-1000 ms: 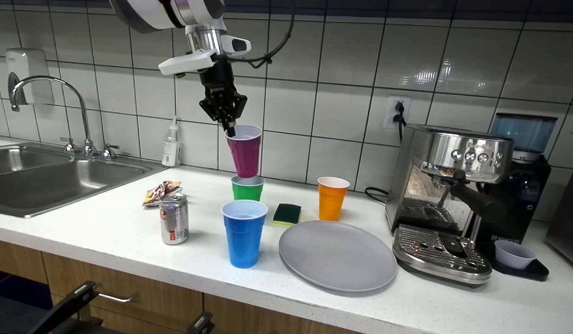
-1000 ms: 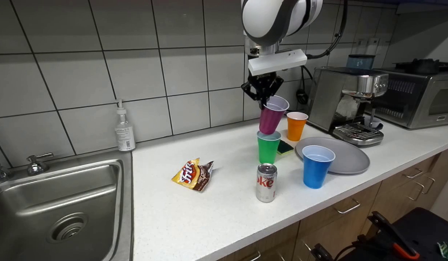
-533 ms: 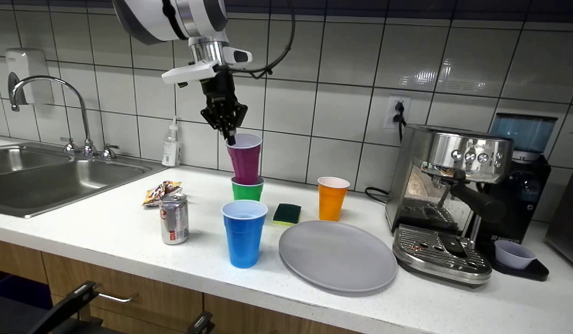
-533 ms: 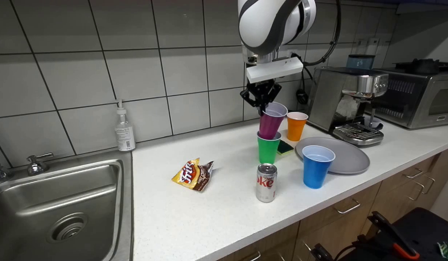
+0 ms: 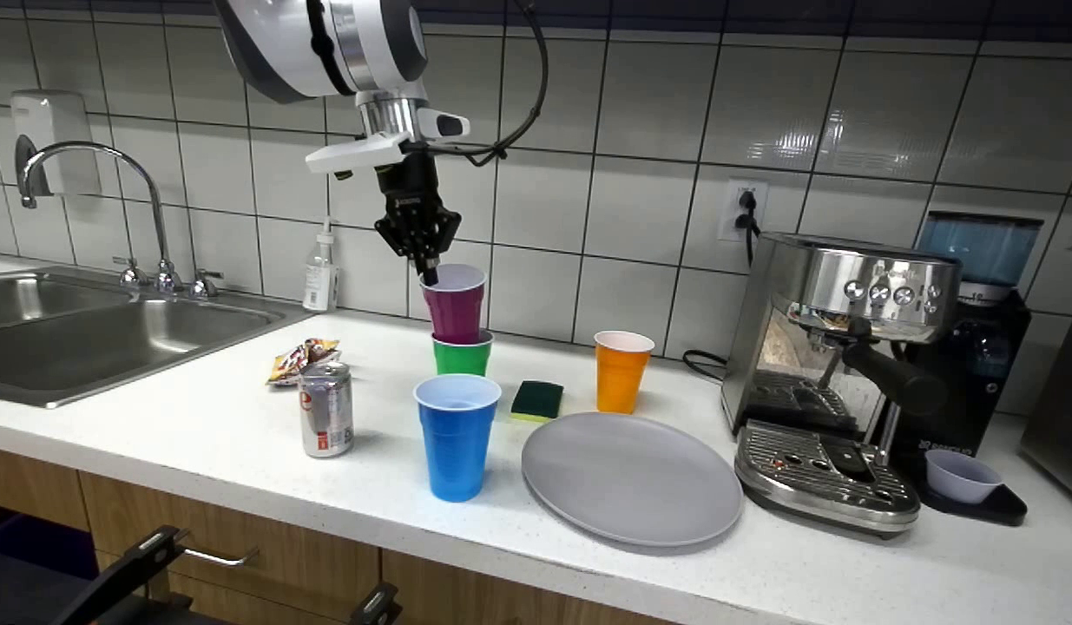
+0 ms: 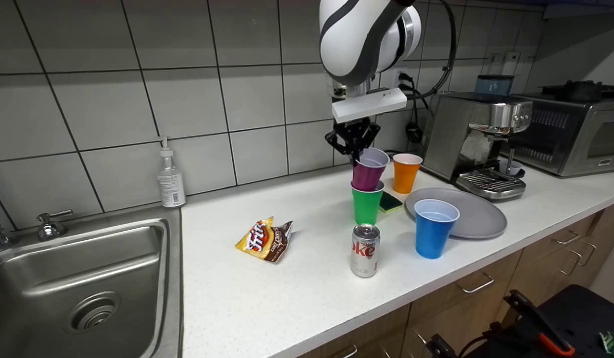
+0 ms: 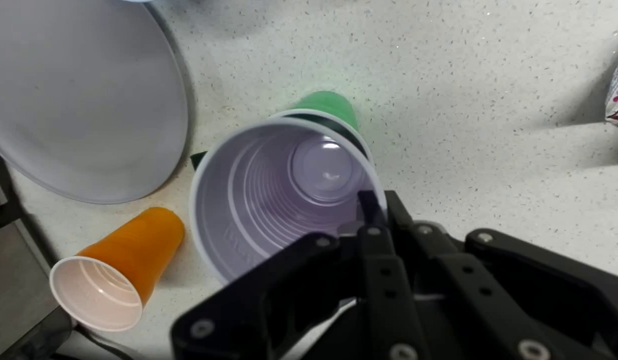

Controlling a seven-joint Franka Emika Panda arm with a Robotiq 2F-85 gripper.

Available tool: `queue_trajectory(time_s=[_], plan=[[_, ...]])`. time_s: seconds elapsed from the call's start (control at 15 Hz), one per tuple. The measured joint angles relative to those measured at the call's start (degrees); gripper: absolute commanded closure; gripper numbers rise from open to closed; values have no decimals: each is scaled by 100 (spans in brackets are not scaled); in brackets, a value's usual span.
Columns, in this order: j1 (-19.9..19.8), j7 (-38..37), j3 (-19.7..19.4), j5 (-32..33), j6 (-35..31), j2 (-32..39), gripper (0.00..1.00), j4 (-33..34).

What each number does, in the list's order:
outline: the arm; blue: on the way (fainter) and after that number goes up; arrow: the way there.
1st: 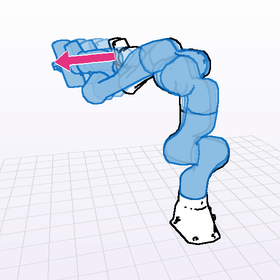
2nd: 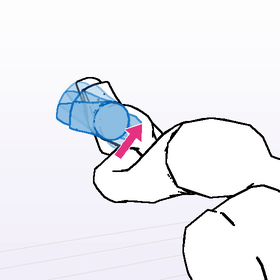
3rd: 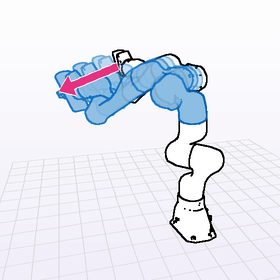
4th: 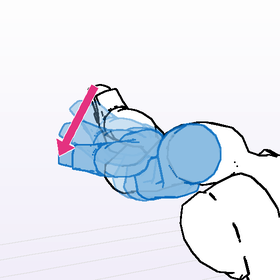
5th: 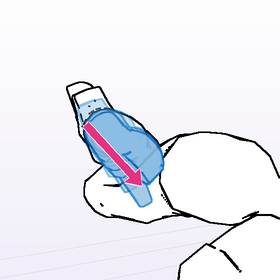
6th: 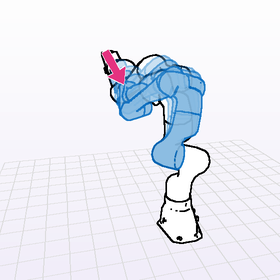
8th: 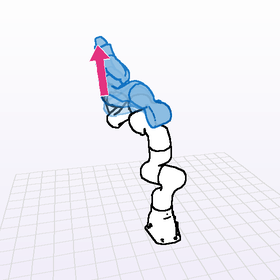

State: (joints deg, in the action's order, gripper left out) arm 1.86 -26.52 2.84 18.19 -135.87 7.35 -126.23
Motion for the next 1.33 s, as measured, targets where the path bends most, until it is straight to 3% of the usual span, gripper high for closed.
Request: queue_trajectory(time_s=[1.33], plan=[[132,16,-230,-60,652,870,99,632]])
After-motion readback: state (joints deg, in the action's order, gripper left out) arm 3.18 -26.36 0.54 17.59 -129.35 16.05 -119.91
